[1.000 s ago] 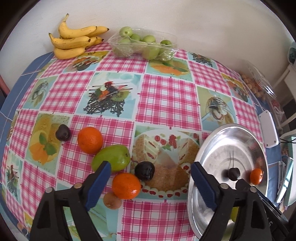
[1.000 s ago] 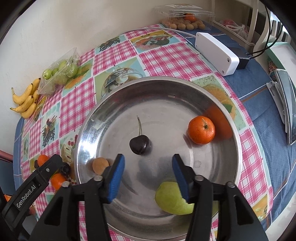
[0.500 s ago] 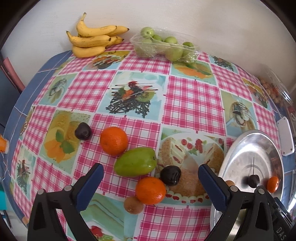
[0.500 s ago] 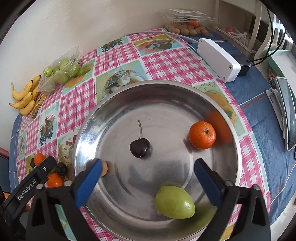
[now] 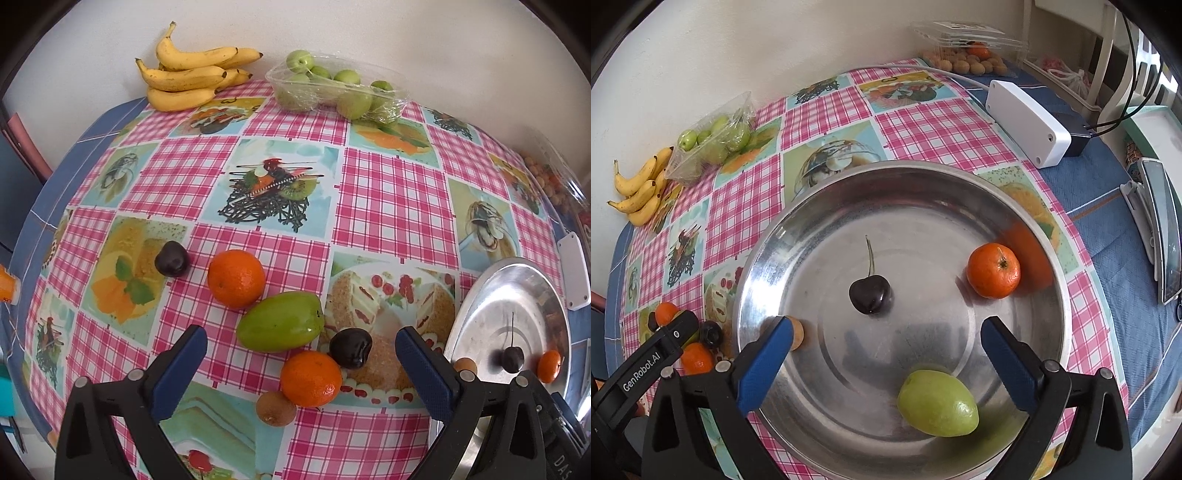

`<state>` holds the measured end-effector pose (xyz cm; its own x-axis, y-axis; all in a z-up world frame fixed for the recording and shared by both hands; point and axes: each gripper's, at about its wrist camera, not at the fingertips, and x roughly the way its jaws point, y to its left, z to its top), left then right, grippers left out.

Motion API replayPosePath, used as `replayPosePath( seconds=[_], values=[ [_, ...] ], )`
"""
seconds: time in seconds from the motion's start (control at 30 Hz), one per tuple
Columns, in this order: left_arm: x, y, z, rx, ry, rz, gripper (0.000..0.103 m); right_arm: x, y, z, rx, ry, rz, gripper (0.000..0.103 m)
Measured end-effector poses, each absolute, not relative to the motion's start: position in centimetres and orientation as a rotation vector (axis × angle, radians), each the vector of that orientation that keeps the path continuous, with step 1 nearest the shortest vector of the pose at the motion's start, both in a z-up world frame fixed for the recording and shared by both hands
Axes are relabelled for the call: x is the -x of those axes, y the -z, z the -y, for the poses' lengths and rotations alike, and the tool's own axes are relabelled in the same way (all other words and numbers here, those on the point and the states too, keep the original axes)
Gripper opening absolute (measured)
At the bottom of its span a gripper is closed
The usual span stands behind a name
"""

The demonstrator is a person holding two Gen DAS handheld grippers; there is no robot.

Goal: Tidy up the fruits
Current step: 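Move both open tools away from the plate toward the remaining fruits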

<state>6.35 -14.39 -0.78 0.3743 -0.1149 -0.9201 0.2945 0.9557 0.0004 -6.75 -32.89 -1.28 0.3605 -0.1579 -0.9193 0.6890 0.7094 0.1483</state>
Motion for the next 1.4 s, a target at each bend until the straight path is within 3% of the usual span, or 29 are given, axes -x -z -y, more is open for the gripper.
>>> replayPosePath(
  seconds=[0.83, 1.4],
  values=[
    [-4.3, -0.3, 12.9, -0.333, 0.291, -1.143, 0.103, 7.8, 0.2, 29.9, -0.533, 0.529, -1.131, 0.101],
    [-5.3, -0.3, 7.8, -0.374, 0.264, -1.139, 0.103, 7.7, -0.4, 28.5, -0.529, 0.525, -1.129, 0.101]
  ],
)
